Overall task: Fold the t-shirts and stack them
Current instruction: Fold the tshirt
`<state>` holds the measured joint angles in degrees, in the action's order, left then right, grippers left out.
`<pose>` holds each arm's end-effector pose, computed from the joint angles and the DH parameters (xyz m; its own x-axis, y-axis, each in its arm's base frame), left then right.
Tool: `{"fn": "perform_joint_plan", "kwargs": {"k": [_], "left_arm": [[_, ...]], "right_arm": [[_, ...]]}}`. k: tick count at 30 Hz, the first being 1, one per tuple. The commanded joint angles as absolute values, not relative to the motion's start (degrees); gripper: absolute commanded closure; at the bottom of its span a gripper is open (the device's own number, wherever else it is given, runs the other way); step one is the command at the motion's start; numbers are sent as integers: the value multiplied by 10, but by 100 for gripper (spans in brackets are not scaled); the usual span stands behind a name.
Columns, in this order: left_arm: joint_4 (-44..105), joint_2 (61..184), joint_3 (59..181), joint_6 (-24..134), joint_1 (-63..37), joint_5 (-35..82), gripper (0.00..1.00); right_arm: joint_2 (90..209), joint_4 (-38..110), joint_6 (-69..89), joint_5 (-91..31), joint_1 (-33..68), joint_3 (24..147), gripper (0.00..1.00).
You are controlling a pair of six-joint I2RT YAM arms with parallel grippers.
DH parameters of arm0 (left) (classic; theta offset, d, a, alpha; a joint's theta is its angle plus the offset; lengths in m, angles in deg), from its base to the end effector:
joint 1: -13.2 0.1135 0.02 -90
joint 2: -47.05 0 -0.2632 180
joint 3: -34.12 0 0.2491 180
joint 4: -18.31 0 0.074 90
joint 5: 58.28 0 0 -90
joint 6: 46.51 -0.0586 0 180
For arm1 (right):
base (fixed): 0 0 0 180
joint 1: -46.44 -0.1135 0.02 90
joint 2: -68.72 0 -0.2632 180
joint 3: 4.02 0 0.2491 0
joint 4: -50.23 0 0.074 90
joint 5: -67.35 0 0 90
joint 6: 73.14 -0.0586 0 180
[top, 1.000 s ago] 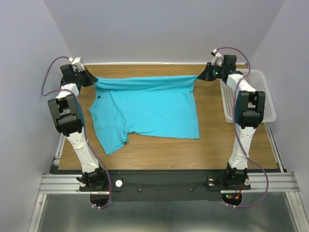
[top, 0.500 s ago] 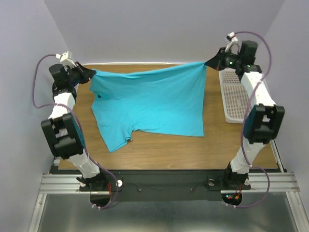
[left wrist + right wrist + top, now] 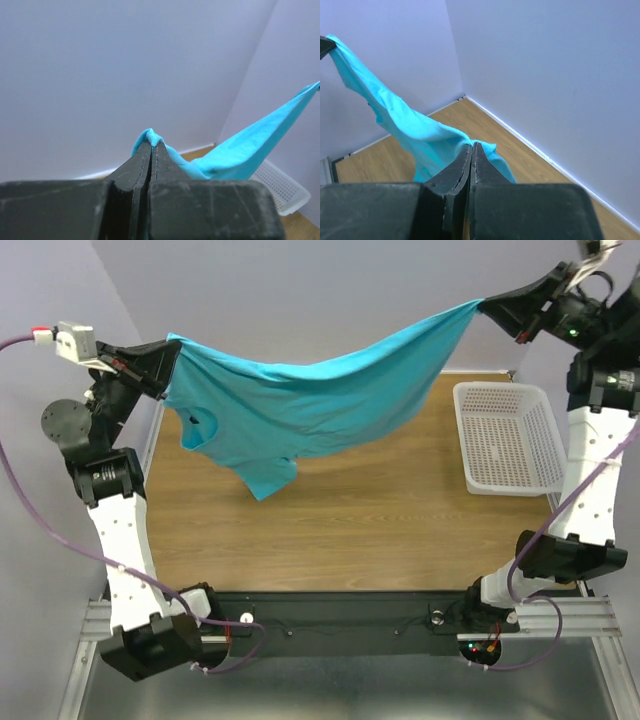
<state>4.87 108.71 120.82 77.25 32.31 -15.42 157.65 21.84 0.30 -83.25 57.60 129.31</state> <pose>0.2124 0.0281 0.5214 0.3112 -0.2922 -0.9043 0.5924 0.8037 -0.0558 0.2962 -0.0064 0.5793 0.0523 0.1323 -0.9898 -0.7736 0.6322 0.0436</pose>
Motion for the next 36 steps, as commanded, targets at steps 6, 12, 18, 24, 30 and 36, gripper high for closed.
{"fn": "perform_joint_plan", "kwargs": {"k": [6, 12, 18, 24, 30, 36], "left_arm": [[-14, 1048, 1284, 851, 324, -150, 100], [-19, 1079, 1264, 861, 324, -166, 100], [-23, 1123, 1243, 862, 317, -172, 100], [-23, 1195, 1259, 849, 315, -155, 100], [-22, 1254, 1228, 805, 306, -134, 100], [-22, 1287, 1152, 736, 299, -112, 100]], "right_arm": [[1552, 221, -92, -901, 614, 1386, 99], [1550, 220, -63, -874, 614, 1318, 99], [1570, 220, -37, -855, 614, 1256, 99], [1626, 215, -18, -832, 606, 1251, 100], [1668, 198, 43, -766, 572, 1202, 99], [1682, 196, 109, -727, 553, 1122, 99]]}}
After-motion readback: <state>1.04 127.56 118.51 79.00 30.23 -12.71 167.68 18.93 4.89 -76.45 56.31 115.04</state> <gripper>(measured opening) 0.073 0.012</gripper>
